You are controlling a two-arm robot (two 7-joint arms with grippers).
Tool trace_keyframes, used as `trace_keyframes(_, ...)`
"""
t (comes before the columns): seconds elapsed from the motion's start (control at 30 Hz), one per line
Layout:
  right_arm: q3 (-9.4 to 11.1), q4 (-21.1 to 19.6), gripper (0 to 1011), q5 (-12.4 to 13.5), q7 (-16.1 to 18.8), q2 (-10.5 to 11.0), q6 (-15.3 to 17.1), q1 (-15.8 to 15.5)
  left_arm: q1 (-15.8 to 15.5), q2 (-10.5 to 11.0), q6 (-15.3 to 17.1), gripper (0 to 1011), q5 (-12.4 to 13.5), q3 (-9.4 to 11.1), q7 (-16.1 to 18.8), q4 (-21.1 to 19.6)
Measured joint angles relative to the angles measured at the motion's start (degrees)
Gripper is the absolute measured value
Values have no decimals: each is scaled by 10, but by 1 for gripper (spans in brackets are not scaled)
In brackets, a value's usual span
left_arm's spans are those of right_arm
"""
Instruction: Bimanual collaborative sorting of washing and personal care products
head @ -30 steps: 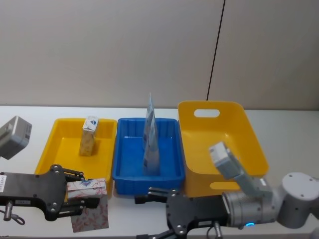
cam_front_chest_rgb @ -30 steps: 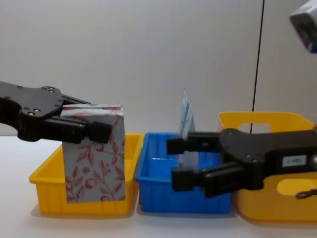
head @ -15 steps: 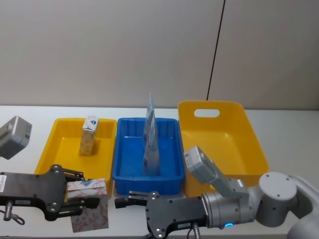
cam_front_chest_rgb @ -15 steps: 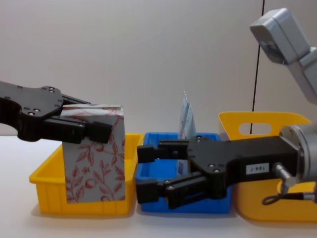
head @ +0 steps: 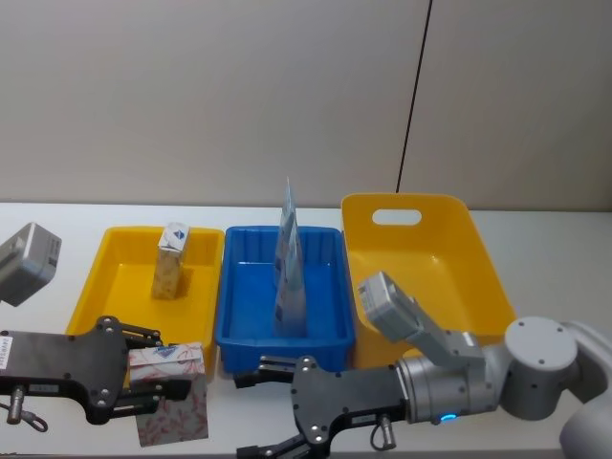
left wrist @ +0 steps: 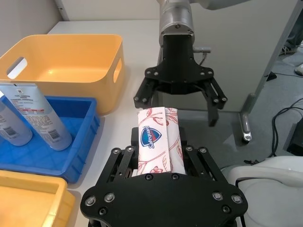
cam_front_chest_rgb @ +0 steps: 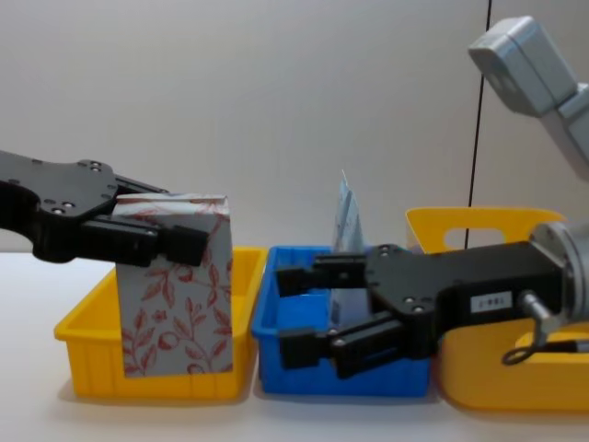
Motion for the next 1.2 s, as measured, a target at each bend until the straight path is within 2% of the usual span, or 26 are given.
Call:
trace_keyframes(0.3, -1, 3, 1000, -4, 1, 15, -6, 7, 0, 0, 0, 369, 0, 0, 0, 0)
trace_keyframes(0.5, -2, -2, 1000, -4, -4, 18, -9, 6, 0, 0, 0, 369, 0, 0, 0, 0)
trace_keyframes(1.2, -9, -11, 1000, 0, -43, 2, -20, -7, 0, 0, 0, 369, 0, 0, 0, 0)
